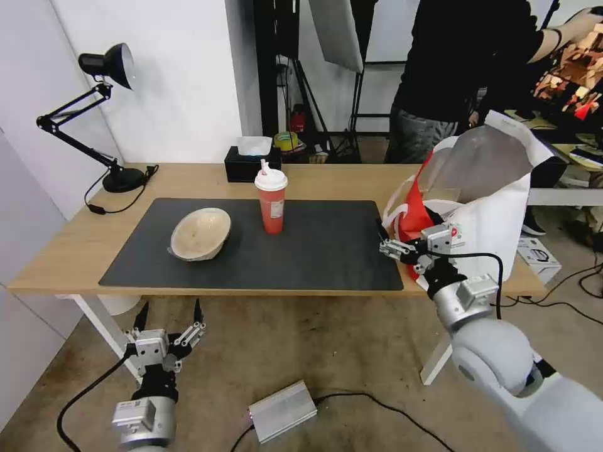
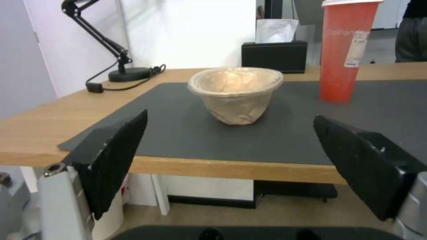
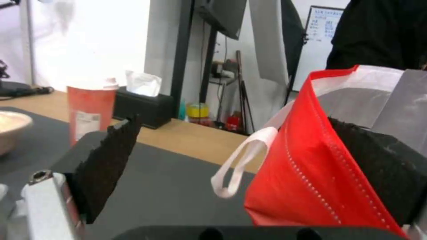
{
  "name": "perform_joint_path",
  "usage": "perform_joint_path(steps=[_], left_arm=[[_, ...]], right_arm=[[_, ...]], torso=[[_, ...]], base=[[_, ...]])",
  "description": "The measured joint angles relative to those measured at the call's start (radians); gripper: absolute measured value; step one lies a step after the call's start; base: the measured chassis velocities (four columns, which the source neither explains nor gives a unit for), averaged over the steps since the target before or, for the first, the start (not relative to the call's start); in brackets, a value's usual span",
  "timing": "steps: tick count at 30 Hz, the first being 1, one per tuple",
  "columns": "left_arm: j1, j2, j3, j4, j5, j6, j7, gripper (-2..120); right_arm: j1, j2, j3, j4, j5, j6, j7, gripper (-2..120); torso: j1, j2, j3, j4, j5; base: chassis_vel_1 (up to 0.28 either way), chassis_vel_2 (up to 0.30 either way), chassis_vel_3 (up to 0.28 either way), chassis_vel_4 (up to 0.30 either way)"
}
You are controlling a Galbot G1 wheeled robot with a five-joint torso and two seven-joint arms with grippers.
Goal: Pick up the trash from the table and place it into the takeout bag.
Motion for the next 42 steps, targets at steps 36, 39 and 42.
perform_joint_path(steps=[36,39,42], left_arm=[[-0.007,0.000,0.011,0.004,0.007,0.000,0.000,100],[-0.008,-0.001,0.014,0.008,0.009,0.000,0.000,100],[-0.010,-0.001,0.016,0.012,0.012,0.000,0.000,100]], right_arm=[[0.204,-0.067,0.047,0.033,0.047,-0.027,-0.002,100],[0.206,-0.070,0.049,0.055,0.060,-0.030,-0.002,100],[0.208,-0.072,0.050,0.080,0.073,-0.030,-0.004,100]], torso=[[0.000,0.000,0.000,0.0003,0.0000],[0.000,0.000,0.000,0.0002,0.0000],[0.000,0.000,0.000,0.0003,0.0000]], base=[[0.000,0.000,0.000,0.000],[0.000,0.000,0.000,0.000],[0.000,0.000,0.000,0.000]])
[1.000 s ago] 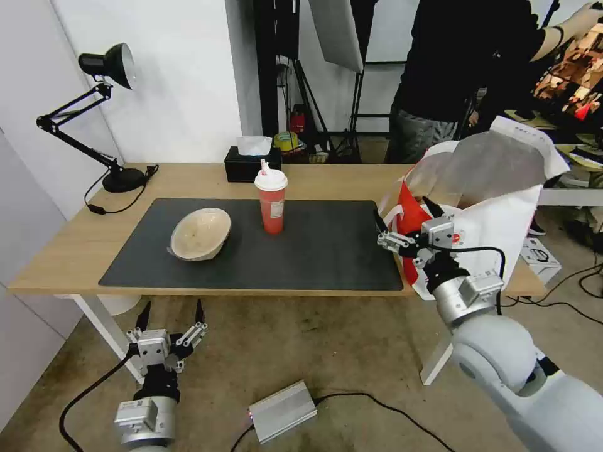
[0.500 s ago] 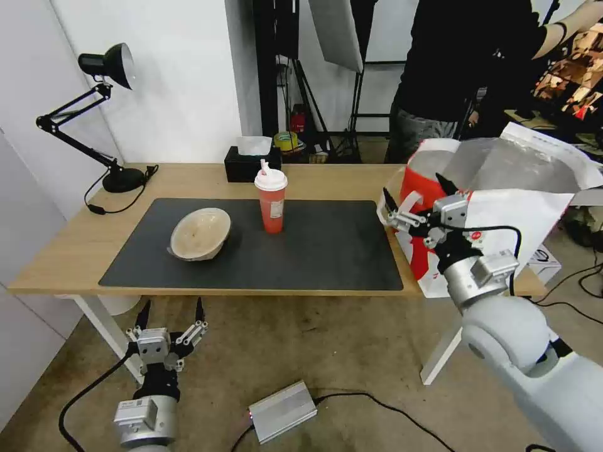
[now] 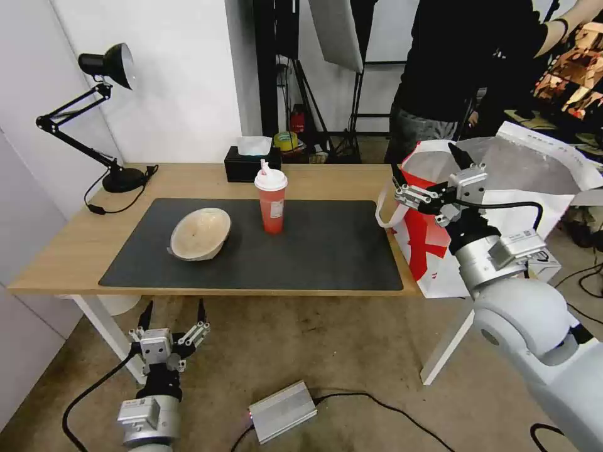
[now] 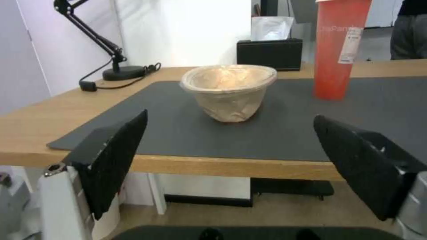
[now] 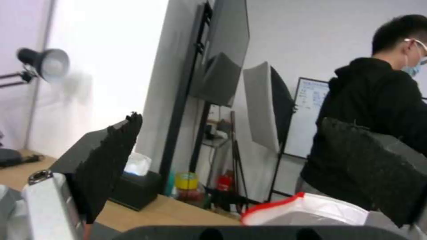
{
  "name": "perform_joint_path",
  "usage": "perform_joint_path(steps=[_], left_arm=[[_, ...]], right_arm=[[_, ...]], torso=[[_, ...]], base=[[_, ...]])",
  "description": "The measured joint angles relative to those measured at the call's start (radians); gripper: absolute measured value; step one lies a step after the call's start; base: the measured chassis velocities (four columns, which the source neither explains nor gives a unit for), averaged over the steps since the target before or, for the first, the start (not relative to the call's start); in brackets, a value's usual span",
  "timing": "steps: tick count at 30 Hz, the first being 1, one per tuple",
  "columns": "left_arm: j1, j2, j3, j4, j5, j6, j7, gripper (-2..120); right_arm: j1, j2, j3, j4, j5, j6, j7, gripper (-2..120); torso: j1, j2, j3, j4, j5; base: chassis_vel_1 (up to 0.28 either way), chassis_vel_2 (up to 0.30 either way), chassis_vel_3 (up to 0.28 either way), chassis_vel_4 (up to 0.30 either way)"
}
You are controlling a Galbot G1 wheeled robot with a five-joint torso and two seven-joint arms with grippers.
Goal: Pick up the trash from the table and place it into the takeout bag.
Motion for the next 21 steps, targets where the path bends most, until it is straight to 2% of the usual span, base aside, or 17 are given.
perform_joint_path(steps=[9,21], left_arm=[[-0.005,0.000,-0.003,0.001,0.001,0.001,0.000,100],[-0.003,0.000,-0.003,0.000,0.000,0.001,0.000,100]], right_arm=[[-0.088,-0.007,0.002,0.146,0.121,-0.003,-0.024,100],[-0.216,-0.007,-0.023,0.199,0.145,0.018,-0.059,100]], torso=[[0.000,0.000,0.000,0.0000,-0.0001],[0.000,0.000,0.000,0.0000,-0.0001]], base=[[0.000,0.000,0.000,0.000],[0.000,0.000,0.000,0.000]])
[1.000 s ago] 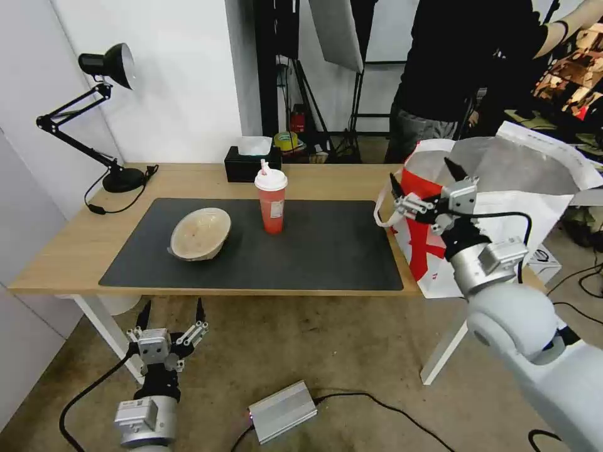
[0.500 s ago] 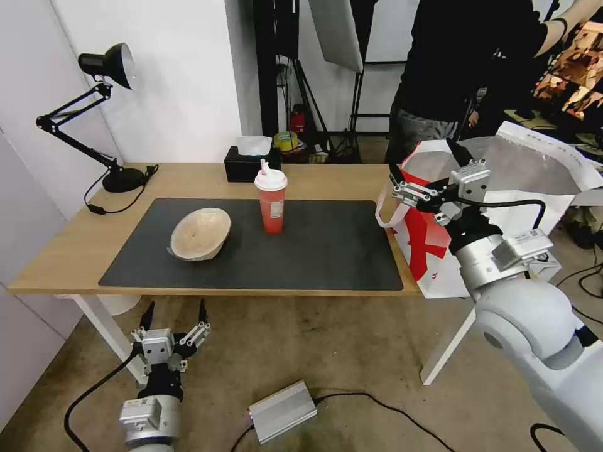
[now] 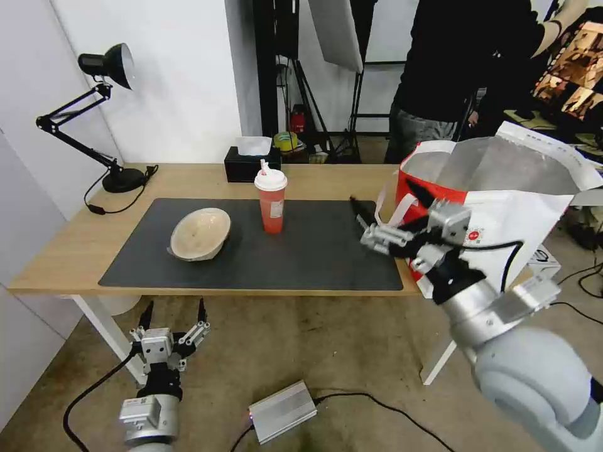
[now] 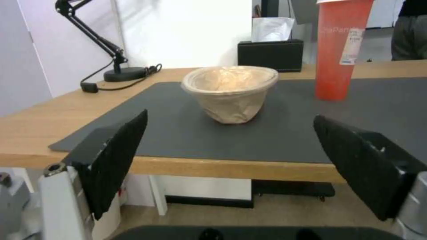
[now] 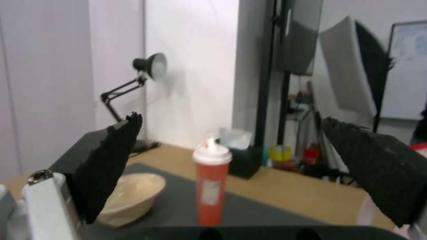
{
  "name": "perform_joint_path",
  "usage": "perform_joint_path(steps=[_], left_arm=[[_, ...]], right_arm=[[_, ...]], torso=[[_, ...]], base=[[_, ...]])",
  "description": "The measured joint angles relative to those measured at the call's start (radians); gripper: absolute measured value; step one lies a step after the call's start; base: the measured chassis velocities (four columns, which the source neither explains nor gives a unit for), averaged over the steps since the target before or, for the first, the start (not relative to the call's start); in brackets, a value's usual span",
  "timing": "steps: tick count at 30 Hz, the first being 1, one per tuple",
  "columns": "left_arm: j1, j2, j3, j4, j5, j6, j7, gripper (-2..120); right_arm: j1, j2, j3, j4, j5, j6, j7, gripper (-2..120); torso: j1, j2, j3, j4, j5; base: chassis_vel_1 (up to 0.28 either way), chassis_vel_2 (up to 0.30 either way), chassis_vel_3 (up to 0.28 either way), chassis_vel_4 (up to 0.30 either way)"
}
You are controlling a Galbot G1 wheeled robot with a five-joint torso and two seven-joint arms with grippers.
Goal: Pick up the trash from the table and place it into the takeout bag.
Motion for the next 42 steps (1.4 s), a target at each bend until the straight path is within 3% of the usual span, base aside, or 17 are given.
perform_joint_path(steps=[13,23,30,32,42], left_arm=[[0.004,0.000,-0.002,-0.005,-0.003,-0.001,0.000,100],[0.003,0.000,-0.007,-0.005,-0.007,-0.002,-0.001,100],[0.002,0.000,-0.006,0.002,-0.008,-0.002,-0.001,100],[0.002,0.000,-0.006,0.005,-0.008,-0.003,-0.001,100],[0.002,0.000,-0.004,0.008,-0.007,-0.004,-0.001,100]], right_arm=[[-0.110,-0.001,-0.023,-0.023,-0.048,0.009,-0.060,100],[-0.224,0.045,-0.016,-0.091,-0.217,0.060,-0.015,100],[-0.294,0.139,0.011,-0.118,-0.321,0.096,0.050,100],[-0.354,0.209,0.018,-0.122,-0.374,0.121,0.101,100],[-0.432,0.320,0.010,-0.123,-0.435,0.170,0.160,100]], torso=[[0.000,0.000,0.000,0.0000,0.0000],[0.000,0.000,0.000,0.0000,0.0000],[0.000,0.000,0.000,0.0000,0.0001],[0.000,0.000,0.000,-0.0001,0.0000],[0.000,0.000,0.000,0.0001,-0.0001]], base=[[0.000,0.000,0.000,0.000],[0.000,0.000,0.000,0.000],[0.000,0.000,0.000,0.000],[0.000,0.000,0.000,0.000],[0.000,0.000,0.000,0.000]])
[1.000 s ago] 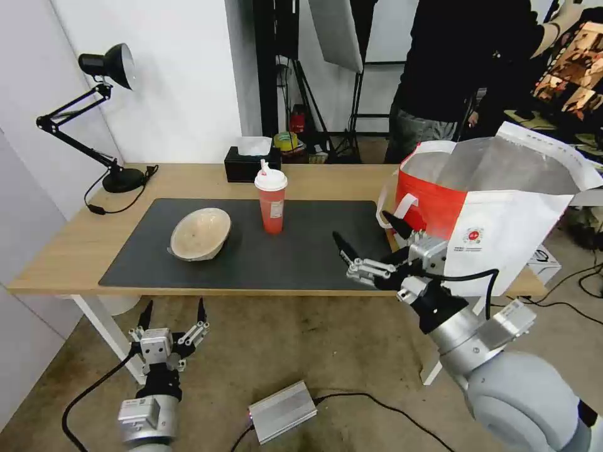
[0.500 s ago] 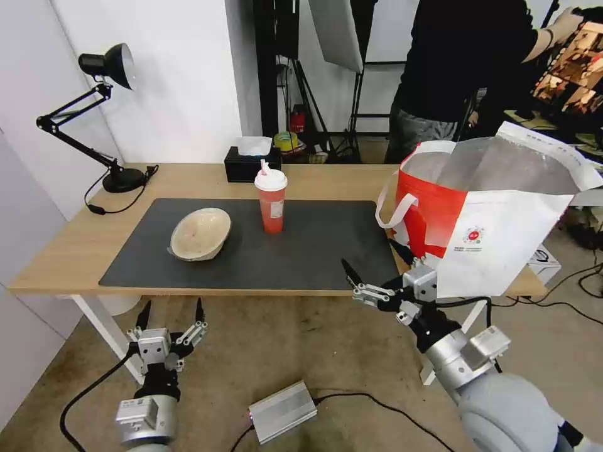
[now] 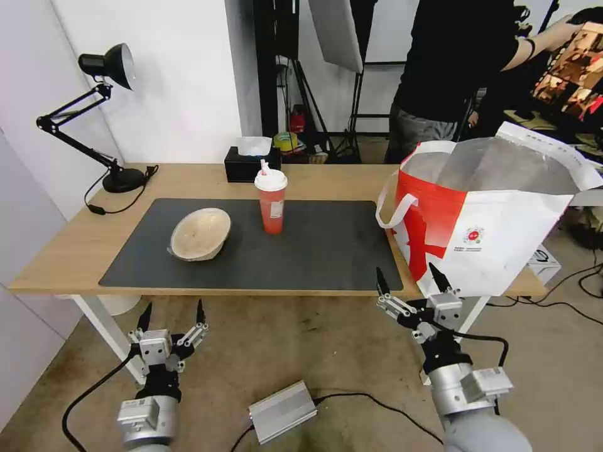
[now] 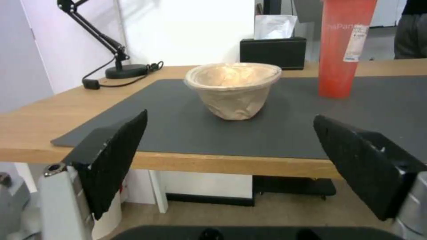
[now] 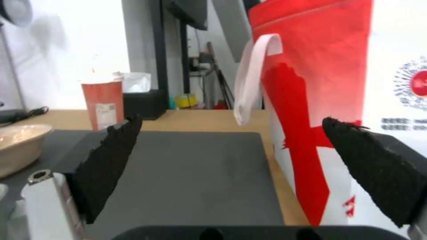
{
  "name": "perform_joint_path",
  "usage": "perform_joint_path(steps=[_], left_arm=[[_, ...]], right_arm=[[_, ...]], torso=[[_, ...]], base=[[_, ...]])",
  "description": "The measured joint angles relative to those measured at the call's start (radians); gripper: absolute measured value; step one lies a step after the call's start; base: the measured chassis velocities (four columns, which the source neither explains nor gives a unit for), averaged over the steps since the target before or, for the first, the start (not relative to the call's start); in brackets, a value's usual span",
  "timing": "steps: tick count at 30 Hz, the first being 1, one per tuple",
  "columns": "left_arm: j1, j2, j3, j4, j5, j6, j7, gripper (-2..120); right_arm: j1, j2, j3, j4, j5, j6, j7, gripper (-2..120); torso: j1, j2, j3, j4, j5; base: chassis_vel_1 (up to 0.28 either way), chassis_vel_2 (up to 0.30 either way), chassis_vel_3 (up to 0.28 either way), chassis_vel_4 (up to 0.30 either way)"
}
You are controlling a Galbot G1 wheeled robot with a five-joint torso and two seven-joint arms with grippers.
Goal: Pick up the trash from the table and place it into the takeout bag.
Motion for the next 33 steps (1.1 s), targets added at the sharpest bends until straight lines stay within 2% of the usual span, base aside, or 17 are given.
perform_joint_path(steps=[12,24,33], left_arm=[[0.003,0.000,-0.001,0.000,0.000,-0.001,0.000,100],[0.004,0.000,-0.004,0.000,0.000,-0.002,0.000,100],[0.006,0.000,-0.004,0.000,0.000,-0.002,0.000,100]], right_arm=[[-0.047,0.047,0.006,-0.017,-0.052,0.051,0.027,100],[-0.066,-0.002,0.061,-0.086,-0.084,0.122,0.047,100],[-0.082,-0.018,0.065,-0.108,-0.089,0.145,0.057,100]], torso=[[0.000,0.000,0.000,0.0000,0.0001],[0.000,0.000,0.000,0.0000,0.0002],[0.000,0.000,0.000,-0.0001,0.0002]], base=[[0.000,0.000,0.000,0.000],[0.000,0.000,0.000,0.000],[0.000,0.000,0.000,0.000]])
